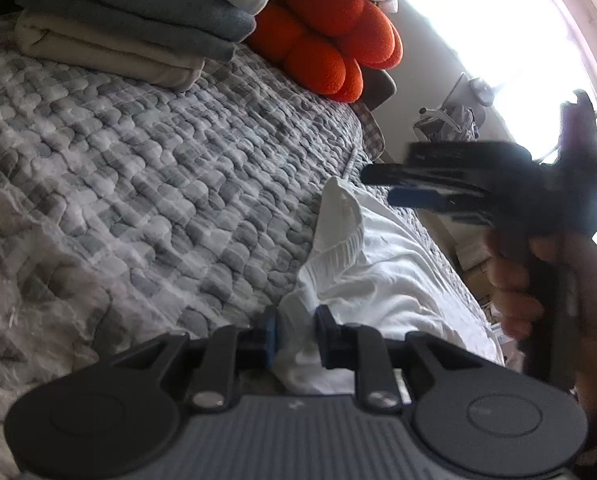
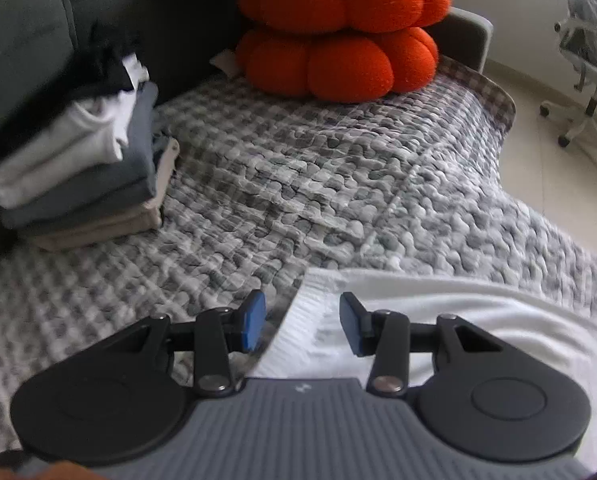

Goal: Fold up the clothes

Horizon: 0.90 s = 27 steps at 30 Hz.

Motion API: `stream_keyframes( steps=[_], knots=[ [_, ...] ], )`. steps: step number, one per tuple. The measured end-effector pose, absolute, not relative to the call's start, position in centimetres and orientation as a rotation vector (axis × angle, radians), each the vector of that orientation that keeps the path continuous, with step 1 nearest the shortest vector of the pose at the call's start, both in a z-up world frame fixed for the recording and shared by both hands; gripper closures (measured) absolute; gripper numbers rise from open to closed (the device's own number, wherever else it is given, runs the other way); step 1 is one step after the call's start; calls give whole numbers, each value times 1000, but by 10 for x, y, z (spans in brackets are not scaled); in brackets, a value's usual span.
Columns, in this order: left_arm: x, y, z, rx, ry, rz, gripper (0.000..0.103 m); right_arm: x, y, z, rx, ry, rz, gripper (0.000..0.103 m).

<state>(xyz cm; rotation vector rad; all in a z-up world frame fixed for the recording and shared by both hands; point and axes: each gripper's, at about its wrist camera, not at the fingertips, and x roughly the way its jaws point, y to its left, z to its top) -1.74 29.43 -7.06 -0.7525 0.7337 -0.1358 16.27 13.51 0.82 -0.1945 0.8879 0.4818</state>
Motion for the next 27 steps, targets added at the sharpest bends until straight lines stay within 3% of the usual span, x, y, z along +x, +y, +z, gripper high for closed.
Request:
stream_keyframes(
  steps=[5,7,12,18,27],
  knots=[
    [-16,298,-73,-789,734,-144,85,176,166,-12,-346,907,427,58],
    [-16,300,-75,-807,737,-150,86,181,175,-19,-406,913,400,64],
    [-15,305,-77,-843,745,-165,86,188,188,-29,-533,916,346,67],
    [-12,324,-87,-982,759,-210,78,187,192,-29,-611,891,322,69],
    [-5,332,-104,-1099,817,-256,78,190,189,-31,-644,865,297,87]
  ],
)
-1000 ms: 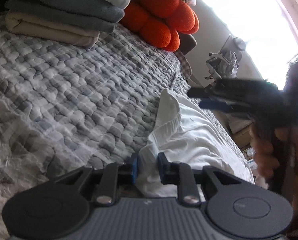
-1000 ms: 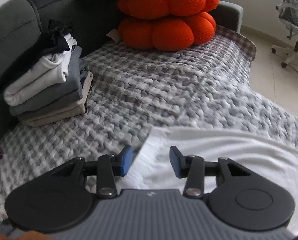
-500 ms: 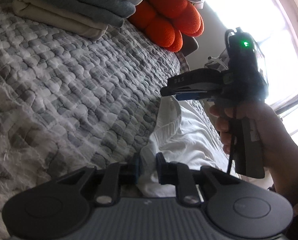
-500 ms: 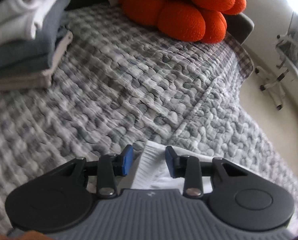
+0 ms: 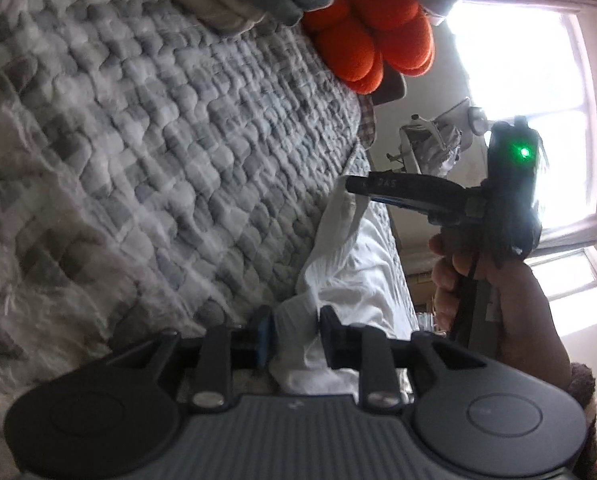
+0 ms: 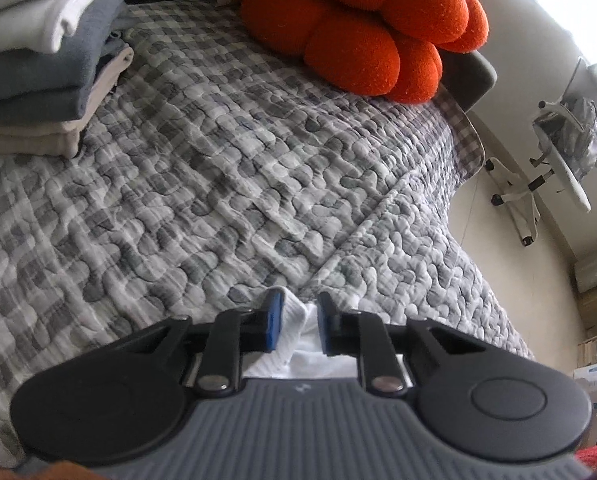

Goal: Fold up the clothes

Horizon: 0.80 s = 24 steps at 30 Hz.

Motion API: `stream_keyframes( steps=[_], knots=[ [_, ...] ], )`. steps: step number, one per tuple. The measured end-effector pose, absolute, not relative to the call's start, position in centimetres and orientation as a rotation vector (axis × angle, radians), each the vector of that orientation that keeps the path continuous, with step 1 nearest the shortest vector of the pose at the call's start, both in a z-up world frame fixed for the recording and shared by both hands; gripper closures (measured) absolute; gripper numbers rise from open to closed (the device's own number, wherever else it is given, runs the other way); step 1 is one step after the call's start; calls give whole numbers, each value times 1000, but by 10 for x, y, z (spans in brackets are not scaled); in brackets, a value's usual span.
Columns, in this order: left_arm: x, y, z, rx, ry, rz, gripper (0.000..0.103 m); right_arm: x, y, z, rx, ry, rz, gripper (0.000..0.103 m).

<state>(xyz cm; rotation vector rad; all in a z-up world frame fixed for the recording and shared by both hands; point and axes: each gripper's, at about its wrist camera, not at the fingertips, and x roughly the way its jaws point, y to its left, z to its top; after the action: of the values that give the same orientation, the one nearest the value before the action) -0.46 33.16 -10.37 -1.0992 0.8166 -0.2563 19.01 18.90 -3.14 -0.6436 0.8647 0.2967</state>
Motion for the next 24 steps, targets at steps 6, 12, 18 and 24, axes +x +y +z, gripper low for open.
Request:
stream_keyframes(
  steps=[6,12,18,24],
  knots=[
    [-9,329,-105,-1102,774,-210,96,189,187,-33,-622,798,311,102],
    [-21,336,-88,-1058,677,-142,97,175,205,-22,-660,661,319,102],
    [-26,349,-78,-1037,605,-79,97,173,227,-11,-646,602,337,102],
    [-34,376,-71,-1041,523,7,98,174,252,-7,-620,572,370,102]
  ],
)
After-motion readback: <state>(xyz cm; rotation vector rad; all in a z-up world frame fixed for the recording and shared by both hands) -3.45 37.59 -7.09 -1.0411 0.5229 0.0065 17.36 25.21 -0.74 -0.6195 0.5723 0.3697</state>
